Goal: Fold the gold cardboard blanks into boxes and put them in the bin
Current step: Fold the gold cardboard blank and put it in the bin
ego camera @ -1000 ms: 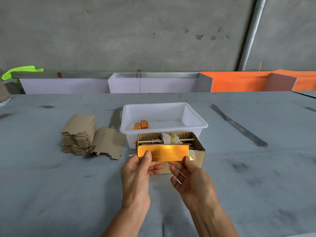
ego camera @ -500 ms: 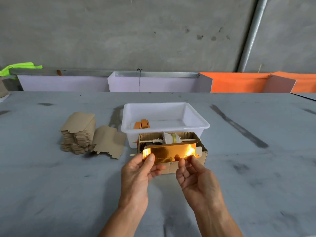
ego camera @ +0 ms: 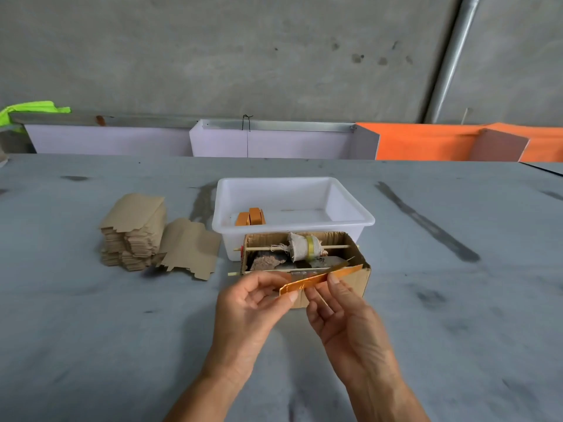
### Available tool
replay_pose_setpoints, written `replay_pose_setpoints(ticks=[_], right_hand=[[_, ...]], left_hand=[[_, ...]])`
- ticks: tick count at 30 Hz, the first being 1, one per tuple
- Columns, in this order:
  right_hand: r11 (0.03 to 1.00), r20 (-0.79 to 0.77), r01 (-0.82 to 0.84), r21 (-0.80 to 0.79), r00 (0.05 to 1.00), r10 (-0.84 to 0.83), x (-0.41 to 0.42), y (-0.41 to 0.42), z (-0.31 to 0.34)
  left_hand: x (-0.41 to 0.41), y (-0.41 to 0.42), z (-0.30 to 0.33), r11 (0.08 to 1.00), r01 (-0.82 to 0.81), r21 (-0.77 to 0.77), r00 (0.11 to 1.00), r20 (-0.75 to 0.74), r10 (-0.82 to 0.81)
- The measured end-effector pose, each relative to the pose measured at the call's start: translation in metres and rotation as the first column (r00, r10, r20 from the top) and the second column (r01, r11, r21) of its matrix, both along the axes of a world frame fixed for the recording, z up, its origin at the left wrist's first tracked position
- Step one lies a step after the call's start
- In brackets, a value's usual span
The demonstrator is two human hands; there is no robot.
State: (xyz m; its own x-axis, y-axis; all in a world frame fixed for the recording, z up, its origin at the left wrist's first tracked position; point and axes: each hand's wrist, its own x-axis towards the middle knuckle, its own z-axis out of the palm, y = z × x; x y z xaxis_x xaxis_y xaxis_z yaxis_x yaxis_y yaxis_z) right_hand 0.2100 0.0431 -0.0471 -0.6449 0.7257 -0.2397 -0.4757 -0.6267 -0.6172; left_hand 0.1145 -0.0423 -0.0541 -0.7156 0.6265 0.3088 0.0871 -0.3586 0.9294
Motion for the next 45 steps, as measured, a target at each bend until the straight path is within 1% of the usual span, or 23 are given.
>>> replay_pose_setpoints(ticks=[4, 6, 8, 11, 12, 13, 15, 16, 18, 21, 24, 29, 32, 37, 39, 45], right_hand=[[0.996, 0.071, -0.022, 0.085, 0.997, 0.016, 0.001, -0.005, -0.001], [0.992, 0.11, -0.041, 0.121, 0.994, 0.027, 0.002, -0.006, -0.001], [0.988, 0.158, -0.045, 0.146, 0.987, 0.022, 0.004, -0.005, -0.003], [0.985, 0.173, -0.066, 0.161, 0.984, 0.038, 0.007, -0.004, -0.004], [0.982, 0.174, -0.078, 0.173, 0.984, 0.047, 0.008, -0.004, -0.004], [0.979, 0.176, -0.089, 0.185, 0.983, 0.056, 0.009, -0.004, -0.005], [0.971, 0.172, -0.113, 0.212, 0.982, 0.077, 0.01, -0.005, -0.005], [0.966, 0.169, -0.124, 0.227, 0.982, 0.086, 0.011, -0.006, -0.006], [0.962, 0.165, -0.13, 0.241, 0.982, 0.092, 0.011, -0.007, -0.007], [0.96, 0.146, -0.123, 0.252, 0.985, 0.088, 0.013, -0.008, -0.01], [0.956, 0.159, -0.126, 0.266, 0.984, 0.086, 0.013, -0.008, -0.013], [0.943, 0.216, -0.156, 0.296, 0.972, 0.093, 0.01, -0.01, -0.015], [0.938, 0.27, -0.158, 0.309, 0.96, 0.073, 0.009, -0.01, -0.015], [0.928, 0.352, -0.164, 0.335, 0.935, 0.038, 0.007, -0.008, -0.016], [0.917, 0.377, -0.166, 0.363, 0.926, 0.018, 0.006, -0.009, -0.016], [0.906, 0.398, -0.153, 0.395, 0.917, -0.018, 0.003, -0.011, -0.015]], left_hand=[[-0.004, -0.001, -0.007, 0.997, -0.073, -0.037, 0.97, -0.234, 0.062], [-0.005, -0.003, -0.008, 0.996, -0.067, -0.058, 0.959, -0.281, 0.048], [-0.004, -0.009, -0.008, 0.996, 0.027, -0.083, 0.97, -0.239, -0.046], [-0.008, -0.015, -0.004, 0.967, 0.23, -0.112, 0.969, -0.065, -0.238], [-0.008, -0.015, -0.002, 0.957, 0.262, -0.124, 0.963, -0.028, -0.268], [-0.007, -0.014, 0.0, 0.956, 0.252, -0.147, 0.967, -0.009, -0.256], [-0.004, -0.009, 0.003, 0.966, 0.162, -0.2, 0.987, 0.017, -0.162], [-0.002, -0.006, 0.004, 0.967, 0.116, -0.225, 0.993, 0.02, -0.115], [0.002, 0.0, 0.006, 0.959, 0.073, -0.272, 0.997, 0.006, -0.074], [0.001, 0.001, 0.005, 0.942, 0.063, -0.33, 0.998, -0.008, -0.069], [-0.001, 0.0, 0.004, 0.93, 0.038, -0.367, 0.998, -0.034, -0.054], [-0.003, -0.002, 0.004, 0.916, -0.034, -0.4, 0.991, -0.132, -0.021], [-0.004, -0.001, 0.004, 0.916, -0.039, -0.399, 0.992, -0.124, -0.012], [-0.004, 0.001, 0.007, 0.927, 0.004, -0.375, 0.999, -0.034, -0.018], [-0.003, 0.001, 0.007, 0.929, 0.015, -0.37, 0.999, -0.021, -0.024], [0.0, -0.001, 0.008, 0.935, 0.061, -0.349, 0.998, 0.011, -0.061]])
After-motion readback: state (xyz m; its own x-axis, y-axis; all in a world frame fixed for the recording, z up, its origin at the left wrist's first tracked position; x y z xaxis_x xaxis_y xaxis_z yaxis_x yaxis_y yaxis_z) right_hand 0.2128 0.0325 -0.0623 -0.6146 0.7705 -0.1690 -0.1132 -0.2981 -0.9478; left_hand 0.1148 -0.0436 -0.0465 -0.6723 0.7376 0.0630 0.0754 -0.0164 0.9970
